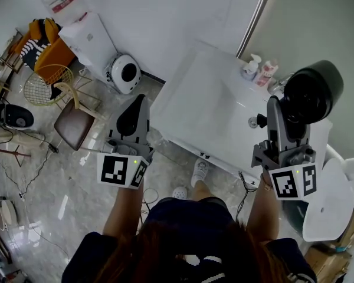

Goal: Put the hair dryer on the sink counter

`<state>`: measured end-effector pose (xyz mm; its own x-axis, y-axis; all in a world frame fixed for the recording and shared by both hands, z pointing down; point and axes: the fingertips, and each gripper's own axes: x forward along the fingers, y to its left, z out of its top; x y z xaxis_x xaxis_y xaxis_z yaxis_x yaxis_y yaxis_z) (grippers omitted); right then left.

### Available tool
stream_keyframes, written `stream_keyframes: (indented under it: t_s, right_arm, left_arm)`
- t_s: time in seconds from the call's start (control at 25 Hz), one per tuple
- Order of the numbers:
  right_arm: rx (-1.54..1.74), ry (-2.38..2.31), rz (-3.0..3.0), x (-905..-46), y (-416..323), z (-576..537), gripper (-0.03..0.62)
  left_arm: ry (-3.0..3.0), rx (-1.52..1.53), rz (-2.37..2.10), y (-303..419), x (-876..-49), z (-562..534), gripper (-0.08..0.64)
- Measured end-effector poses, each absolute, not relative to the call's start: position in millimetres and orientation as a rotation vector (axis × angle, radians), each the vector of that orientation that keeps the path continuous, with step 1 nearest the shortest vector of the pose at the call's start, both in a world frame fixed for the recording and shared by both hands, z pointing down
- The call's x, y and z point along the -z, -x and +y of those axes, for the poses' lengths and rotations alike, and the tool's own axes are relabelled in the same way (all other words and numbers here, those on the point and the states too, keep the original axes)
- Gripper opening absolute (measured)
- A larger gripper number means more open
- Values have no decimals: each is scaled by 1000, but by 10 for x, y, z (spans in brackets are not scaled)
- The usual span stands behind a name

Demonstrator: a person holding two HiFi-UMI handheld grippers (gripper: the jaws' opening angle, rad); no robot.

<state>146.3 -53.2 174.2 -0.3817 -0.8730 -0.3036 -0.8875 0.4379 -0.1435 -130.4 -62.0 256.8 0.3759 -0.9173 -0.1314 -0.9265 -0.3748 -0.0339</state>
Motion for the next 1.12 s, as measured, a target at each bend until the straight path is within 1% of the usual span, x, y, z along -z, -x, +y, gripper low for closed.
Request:
stream_keyframes:
  t_s: [0.28,0.56,0.84,1.12]
  right_arm:
    - [-49,1402,2427,-1683,-1779,-1555,285]
    - [56,1342,2530,-1937,-2025,-2364,285]
    - [125,1340,2623,-2342,-1931,-2864,286]
    - [182,1348,2826,-2898,-1642,-3252,287]
  left_arm:
    - [2456,-142,1758,936,-2488,-1524,18]
    - [2444,-96,1810,579,-2597,-2095,18]
    - [2454,-58,1844,536,-2799,-2514,18]
    - [2514,-44,1844,596,-3082,-2941,18]
